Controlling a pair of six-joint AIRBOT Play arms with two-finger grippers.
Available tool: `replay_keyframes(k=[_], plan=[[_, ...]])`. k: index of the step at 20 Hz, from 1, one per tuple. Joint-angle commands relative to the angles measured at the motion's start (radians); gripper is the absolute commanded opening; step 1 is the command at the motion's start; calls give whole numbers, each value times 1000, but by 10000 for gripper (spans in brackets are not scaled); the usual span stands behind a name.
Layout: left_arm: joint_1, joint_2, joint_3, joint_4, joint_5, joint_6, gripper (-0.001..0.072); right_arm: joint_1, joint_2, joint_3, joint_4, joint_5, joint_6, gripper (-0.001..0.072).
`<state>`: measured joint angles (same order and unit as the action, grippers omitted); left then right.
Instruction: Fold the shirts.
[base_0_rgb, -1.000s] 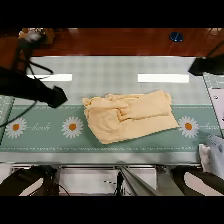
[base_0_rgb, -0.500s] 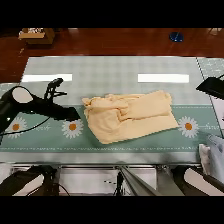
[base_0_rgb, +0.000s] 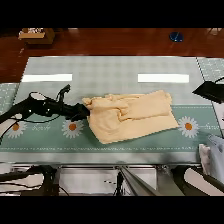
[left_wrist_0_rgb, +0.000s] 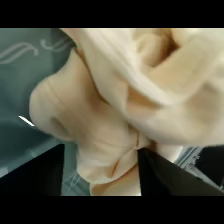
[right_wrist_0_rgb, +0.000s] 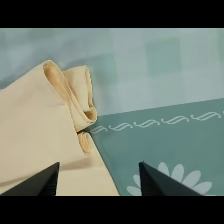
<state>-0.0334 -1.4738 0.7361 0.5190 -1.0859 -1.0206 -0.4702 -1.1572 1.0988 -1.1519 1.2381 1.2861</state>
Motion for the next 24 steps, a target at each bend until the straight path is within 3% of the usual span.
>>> replay_keyframes(k=[1, 2, 5, 6, 10, 17, 20, 24], plan=[[2, -99, 15, -116, -2, 40, 466, -1, 0, -1, 2, 20, -1, 546], [2, -109, 28, -117, -7, 40, 436, -1, 0, -1, 2, 21, -1, 546], [-8, -110, 60, -127, -13, 41, 74, -1, 0, -1, 2, 28, -1, 546], [-9, -111, 71, -127, -24, 41, 41, -1, 0, -1, -3, 34, -1, 545], [-8, -106, 93, -127, -71, 49, 27, -11, -2, -53, -144, 53, 10, 546], [-8, -106, 93, -127, -111, 49, 27, -57, -61, -392, 150, -39, -84, 554], [-8, -106, 93, -127, -113, 49, 27, -57, -116, -411, 245, -38, -140, 554], [-8, -106, 93, -127, -122, 49, 27, -56, -170, -411, 257, -64, -138, 553]])
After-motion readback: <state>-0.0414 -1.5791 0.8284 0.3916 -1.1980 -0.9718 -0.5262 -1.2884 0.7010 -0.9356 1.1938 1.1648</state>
